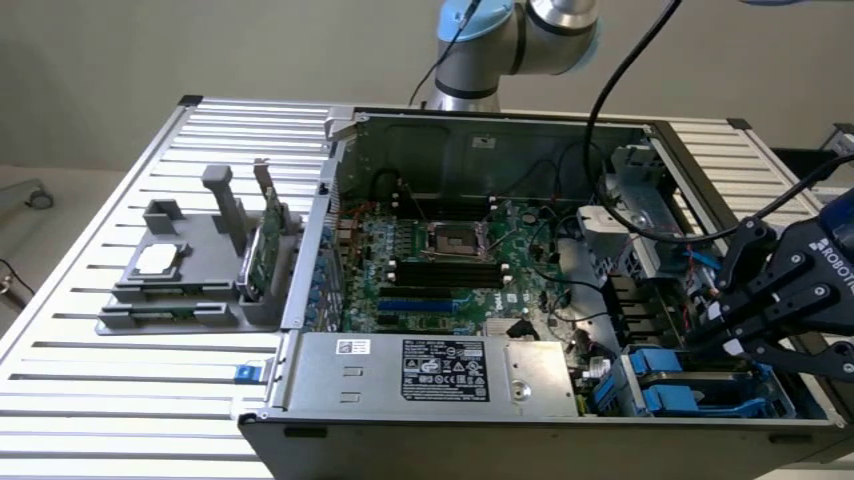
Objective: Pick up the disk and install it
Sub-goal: 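Insert the first disk wire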
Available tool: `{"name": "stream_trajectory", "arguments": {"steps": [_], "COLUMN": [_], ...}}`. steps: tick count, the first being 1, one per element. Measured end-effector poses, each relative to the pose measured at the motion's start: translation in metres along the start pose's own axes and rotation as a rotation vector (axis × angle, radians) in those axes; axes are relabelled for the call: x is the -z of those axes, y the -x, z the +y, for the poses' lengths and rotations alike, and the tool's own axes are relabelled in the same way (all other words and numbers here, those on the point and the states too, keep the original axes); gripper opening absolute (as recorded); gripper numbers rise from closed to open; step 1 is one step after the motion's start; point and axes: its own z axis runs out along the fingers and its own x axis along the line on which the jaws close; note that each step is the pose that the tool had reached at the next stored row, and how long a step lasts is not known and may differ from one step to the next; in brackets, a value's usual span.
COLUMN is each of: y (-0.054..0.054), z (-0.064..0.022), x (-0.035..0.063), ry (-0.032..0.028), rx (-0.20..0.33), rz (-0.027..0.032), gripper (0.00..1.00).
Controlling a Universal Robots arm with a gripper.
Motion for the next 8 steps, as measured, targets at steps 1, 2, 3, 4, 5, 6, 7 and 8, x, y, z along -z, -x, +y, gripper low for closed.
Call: {"name": "stream_trajectory", "arguments": {"steps": [1, 2, 3, 4, 5, 6, 7, 8], "y": [0.0, 0.0001, 0.0001, 0.0001, 0.0, 0.0001, 0.0001, 0.0], "z": [0.0001, 0.0003, 0.0005, 0.0008, 0.0011, 0.0012, 0.0013, 0.0014], "x": [-0.0003, -0.0006, -0.0007, -0.0009, -0.001, -0.0011, -0.0012, -0.0013], "ry": [0.0, 0.0, 0.0001, 0.0, 0.0, 0.0, 0.0, 0.0], "rx": [0.0, 0.0, 0.0, 0.0, 0.0, 0.0, 0.0, 0.0], "rz": [0.0001, 0.0003, 0.0003, 0.0006, 0.0007, 0.0009, 0.001, 0.0011], "gripper": [0.16, 0.16, 0.16, 0.16, 0.16, 0.16, 0.16, 0.16]}}
